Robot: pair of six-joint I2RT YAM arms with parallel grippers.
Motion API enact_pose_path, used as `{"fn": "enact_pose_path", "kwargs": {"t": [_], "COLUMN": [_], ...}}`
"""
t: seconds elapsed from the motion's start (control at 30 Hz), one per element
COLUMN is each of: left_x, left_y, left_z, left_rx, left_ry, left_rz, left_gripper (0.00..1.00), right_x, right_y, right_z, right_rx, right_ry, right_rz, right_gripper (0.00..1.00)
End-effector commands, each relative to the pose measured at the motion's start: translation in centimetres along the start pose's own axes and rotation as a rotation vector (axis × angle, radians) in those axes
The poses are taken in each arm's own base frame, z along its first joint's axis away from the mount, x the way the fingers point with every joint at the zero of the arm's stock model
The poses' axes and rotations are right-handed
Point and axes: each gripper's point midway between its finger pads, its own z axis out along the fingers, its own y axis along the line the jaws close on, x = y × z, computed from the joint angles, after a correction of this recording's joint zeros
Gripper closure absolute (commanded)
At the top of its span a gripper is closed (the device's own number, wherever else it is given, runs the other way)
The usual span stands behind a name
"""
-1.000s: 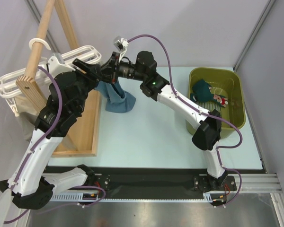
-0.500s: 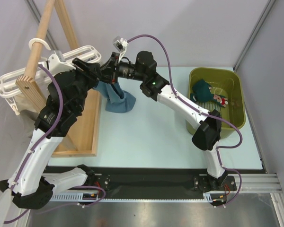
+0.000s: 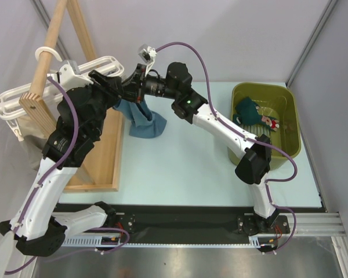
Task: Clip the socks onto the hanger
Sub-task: Open the clamp at the hanger.
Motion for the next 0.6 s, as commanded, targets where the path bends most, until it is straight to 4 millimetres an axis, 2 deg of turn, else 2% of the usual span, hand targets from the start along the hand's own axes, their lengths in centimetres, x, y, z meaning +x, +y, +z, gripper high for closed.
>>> {"fn": "enact_pose_path", "kwargs": {"t": [0.0,0.2,0.37,0.47,0.57], "left_x": [-0.4,0.1,0.2,0.4,0.7], "left_y": [-0.6,-0.5,-0.7,-0.8,-0.6], "left_z": [0.4,0.5,0.6,0.8,0.8], "left_rx": [0.031,0.037,0.05,0.055,0.054], "left_ry": [-0.013,0.0,0.003,0.007,0.011], "left_rz": [0.014,0.021,0.026,0.03,0.032], "left_gripper": [0.47,0.59,0.58,0.54,0.58], "right_x": [-1.1,-1.1,-1.1,-0.9,-0.9], "right_y": [1.4,1.4,1.4,1.2,1.2], "right_z": [0.0,0.0,0.1,0.1,0.1], "right_rx": [-0.043,-0.043,-0.044,-0.044,-0.042], "right_ry": [0.003,0.004,0.005,0.009,0.008], "right_rz": [-0.014,-0.014,-0.014,-0.013,-0.015], "right_gripper": [1.0,1.0,1.0,1.0,0.98]}}
